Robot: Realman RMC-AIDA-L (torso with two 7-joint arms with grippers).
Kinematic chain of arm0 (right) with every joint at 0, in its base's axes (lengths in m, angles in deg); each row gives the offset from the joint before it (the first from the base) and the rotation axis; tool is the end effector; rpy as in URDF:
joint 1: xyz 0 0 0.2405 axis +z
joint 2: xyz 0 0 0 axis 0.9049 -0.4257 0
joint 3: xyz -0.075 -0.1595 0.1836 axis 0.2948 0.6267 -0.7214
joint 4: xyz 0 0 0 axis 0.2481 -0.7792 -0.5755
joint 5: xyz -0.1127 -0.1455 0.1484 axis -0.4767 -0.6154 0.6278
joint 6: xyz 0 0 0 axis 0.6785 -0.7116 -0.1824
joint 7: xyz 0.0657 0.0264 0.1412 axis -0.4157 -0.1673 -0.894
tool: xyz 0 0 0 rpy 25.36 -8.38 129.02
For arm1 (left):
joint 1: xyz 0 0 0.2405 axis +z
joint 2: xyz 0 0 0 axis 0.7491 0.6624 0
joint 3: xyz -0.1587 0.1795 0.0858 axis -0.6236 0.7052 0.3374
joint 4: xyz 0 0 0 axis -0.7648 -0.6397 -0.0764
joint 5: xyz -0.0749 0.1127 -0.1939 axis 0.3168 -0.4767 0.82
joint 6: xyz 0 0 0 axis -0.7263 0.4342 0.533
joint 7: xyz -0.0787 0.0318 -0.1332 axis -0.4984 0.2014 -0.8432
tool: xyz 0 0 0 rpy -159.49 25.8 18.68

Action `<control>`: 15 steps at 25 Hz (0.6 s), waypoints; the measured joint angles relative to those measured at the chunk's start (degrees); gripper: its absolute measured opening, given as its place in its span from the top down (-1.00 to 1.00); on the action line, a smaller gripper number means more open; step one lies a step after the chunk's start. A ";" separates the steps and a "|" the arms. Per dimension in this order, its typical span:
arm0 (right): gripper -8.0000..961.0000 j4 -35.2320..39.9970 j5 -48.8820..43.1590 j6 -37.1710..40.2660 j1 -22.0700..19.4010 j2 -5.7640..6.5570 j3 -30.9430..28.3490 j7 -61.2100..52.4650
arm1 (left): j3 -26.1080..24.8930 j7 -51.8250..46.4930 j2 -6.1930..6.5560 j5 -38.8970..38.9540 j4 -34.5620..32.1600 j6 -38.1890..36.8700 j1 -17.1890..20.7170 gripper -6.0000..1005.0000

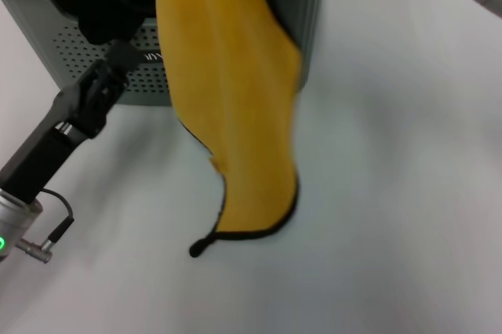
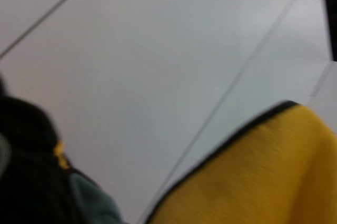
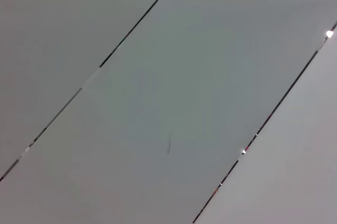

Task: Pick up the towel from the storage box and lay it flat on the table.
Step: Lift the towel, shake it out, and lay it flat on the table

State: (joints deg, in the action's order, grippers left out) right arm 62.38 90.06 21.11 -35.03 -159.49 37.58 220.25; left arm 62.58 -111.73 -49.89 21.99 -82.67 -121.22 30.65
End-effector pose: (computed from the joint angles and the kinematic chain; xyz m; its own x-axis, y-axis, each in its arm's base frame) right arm 0.0044 0.3815 0.0062 0.5509 0.6886 -0.4716 0.2256 -0.6668 -0.7103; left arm -0.2933 0.2678 -0.0213 0.0709 0.1981 0.9776 0.7219 -0.6865 0.0867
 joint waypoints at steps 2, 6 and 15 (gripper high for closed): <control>0.96 0.59 -1.18 -0.85 -0.05 0.07 -0.72 -0.10 | -0.12 2.19 -0.01 -0.58 0.21 -1.56 0.33 0.43; 0.96 2.36 -5.10 -6.11 -1.54 0.08 -3.95 -1.71 | -0.77 3.79 0.06 1.16 0.30 -3.09 2.55 0.34; 0.96 2.51 -16.16 -30.98 -1.19 0.25 -23.98 -13.73 | -0.53 4.04 0.87 5.90 -0.66 -5.80 4.53 0.33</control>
State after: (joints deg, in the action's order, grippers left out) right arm 64.89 73.90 -9.87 -36.22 -159.24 13.61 206.52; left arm 62.05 -107.69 -49.02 27.89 -83.33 -127.02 35.18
